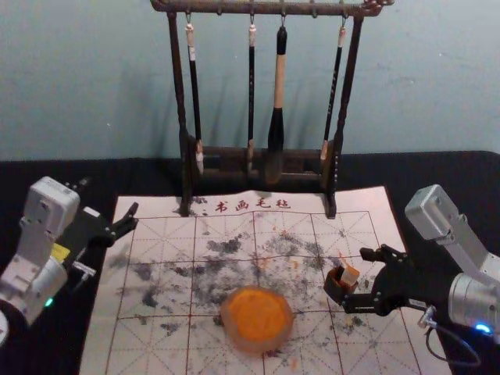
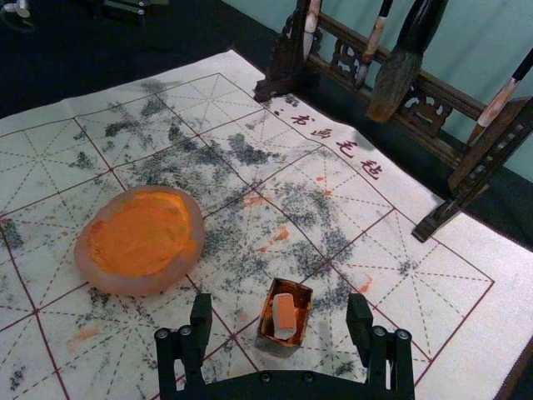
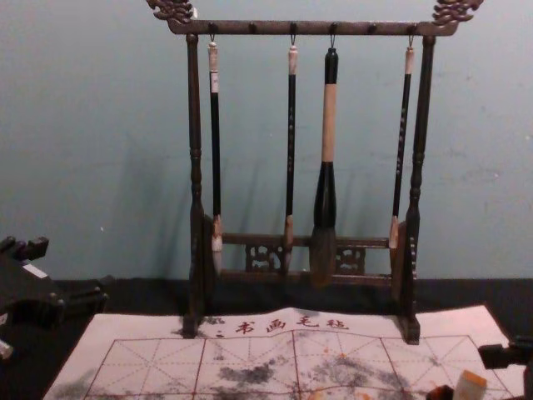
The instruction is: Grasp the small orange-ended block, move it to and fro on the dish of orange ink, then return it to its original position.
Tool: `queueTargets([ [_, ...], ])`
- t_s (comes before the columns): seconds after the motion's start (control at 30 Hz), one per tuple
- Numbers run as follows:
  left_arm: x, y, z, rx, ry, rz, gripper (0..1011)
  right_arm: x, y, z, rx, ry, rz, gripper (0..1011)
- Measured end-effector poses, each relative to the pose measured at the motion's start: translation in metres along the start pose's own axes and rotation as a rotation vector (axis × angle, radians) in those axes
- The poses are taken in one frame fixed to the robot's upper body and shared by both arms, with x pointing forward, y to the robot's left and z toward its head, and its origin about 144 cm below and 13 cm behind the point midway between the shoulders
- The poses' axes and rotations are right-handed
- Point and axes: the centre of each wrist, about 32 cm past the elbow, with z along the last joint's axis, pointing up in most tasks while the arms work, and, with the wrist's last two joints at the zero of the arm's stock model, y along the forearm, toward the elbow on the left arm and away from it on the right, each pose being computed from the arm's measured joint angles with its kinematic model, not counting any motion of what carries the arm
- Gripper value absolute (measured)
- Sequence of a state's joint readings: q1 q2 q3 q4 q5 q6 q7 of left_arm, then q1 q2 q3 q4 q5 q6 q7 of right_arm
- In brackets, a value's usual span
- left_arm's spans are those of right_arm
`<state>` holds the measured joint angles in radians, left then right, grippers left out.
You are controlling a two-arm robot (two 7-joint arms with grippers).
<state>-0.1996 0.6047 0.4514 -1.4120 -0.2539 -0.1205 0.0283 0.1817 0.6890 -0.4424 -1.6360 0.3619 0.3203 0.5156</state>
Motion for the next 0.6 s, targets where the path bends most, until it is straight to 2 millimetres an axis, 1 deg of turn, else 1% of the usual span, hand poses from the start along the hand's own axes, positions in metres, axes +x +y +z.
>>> queueTargets([
  [0.2,0.0,0.0,0.0,0.0,0.0,0.0,1001,0.0,-0.002,0.001,0.03,-0.007,0.004,1000],
  [0.33,0.0,0.0,0.0,0.0,0.0,0.0,1001,0.002,-0.006,0.003,0.133,0.02,-0.039,1002],
  [0.47,0.0,0.0,0.0,0.0,0.0,0.0,1001,0.002,-0.01,0.003,0.252,0.048,-0.147,1002],
  [0.6,0.0,0.0,0.0,0.0,0.0,0.0,1001,-0.001,-0.011,-0.001,0.322,0.066,-0.26,1002],
])
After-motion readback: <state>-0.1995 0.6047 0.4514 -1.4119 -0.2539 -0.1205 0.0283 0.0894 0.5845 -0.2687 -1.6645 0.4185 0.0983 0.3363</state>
